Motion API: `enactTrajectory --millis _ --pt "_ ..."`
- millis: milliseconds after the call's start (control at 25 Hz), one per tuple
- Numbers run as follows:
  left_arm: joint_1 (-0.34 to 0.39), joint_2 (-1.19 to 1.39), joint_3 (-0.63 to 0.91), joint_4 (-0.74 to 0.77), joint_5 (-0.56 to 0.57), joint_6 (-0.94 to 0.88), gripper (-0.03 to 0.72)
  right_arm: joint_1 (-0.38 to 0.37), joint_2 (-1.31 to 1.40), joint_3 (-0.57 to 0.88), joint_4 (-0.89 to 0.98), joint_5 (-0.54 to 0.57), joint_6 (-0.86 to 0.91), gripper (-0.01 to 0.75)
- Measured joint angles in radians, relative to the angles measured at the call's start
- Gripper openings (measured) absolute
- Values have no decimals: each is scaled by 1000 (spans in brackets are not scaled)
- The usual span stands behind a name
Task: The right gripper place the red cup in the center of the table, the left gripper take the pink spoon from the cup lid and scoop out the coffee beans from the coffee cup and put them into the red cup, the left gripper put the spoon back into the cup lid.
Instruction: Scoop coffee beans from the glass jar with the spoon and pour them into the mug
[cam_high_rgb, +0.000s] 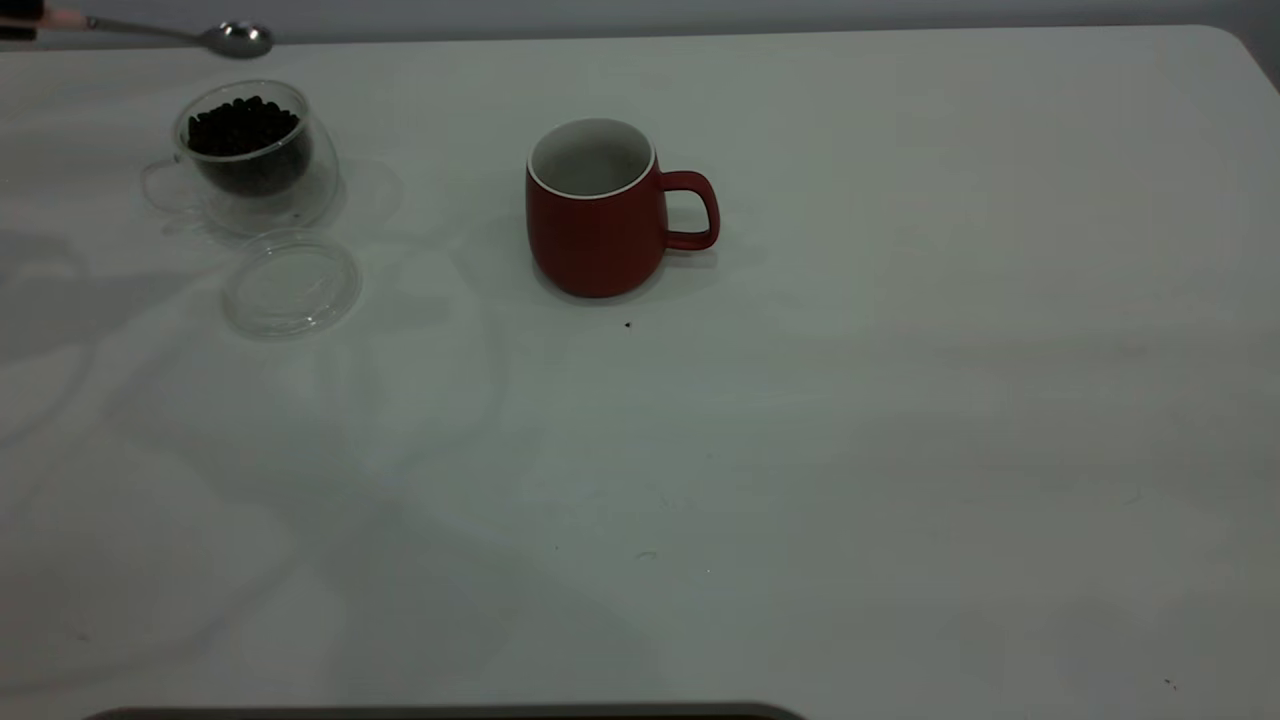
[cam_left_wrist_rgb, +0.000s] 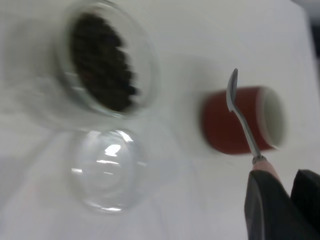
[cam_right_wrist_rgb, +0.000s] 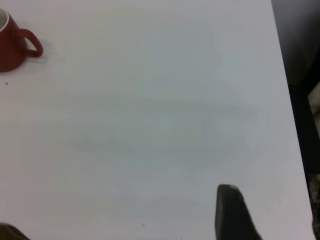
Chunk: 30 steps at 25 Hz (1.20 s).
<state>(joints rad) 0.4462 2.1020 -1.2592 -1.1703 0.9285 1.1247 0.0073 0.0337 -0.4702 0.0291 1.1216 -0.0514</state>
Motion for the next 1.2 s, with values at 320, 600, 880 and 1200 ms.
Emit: enactTrajectory --millis 320,600,880,1200 --pt "18 60 -1 -10 -157 35 119 0 0 0 0 0 0 415" --pt "18 157 -1 -221 -177 206 119 0 0 0 0 0 0 415" --pt "18 218 -2 -312 -173 287 119 0 0 0 0 1 0 415" --pt "18 234 -2 -316 -171 337 119 0 0 0 0 1 0 415"
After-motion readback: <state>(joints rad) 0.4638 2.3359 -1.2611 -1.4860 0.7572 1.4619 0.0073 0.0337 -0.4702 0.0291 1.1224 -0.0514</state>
